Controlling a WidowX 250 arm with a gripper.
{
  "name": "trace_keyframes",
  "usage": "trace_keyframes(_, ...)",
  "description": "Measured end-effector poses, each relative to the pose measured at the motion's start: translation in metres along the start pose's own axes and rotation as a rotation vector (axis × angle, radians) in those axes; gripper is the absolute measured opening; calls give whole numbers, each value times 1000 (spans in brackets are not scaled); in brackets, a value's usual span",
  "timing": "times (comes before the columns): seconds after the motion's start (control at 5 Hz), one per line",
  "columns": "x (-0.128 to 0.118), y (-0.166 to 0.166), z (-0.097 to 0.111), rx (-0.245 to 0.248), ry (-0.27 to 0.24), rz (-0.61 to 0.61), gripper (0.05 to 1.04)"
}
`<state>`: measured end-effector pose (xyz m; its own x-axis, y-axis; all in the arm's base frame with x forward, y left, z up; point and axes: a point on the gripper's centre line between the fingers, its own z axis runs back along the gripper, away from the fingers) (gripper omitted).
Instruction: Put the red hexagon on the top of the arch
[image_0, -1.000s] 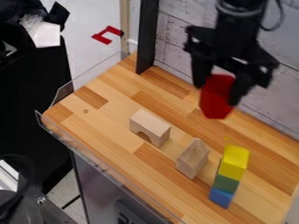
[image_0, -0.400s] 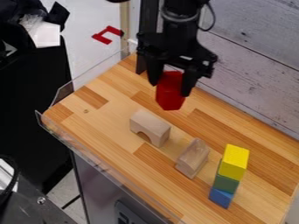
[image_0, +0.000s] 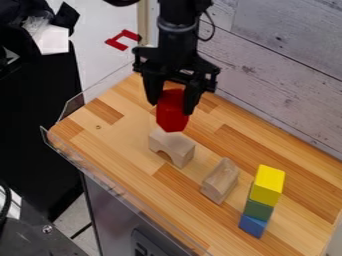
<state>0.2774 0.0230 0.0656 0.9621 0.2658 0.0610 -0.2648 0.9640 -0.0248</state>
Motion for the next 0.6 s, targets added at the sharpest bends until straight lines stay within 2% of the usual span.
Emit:
trace_keyframes(0.2, -1, 4, -10, -12, 32, -15, 711)
trace_keyframes(0.4, 3, 6, -21, -3, 43, -30, 711)
trace_keyframes(0.6, 2, -1, -28, -18, 53, -52, 711)
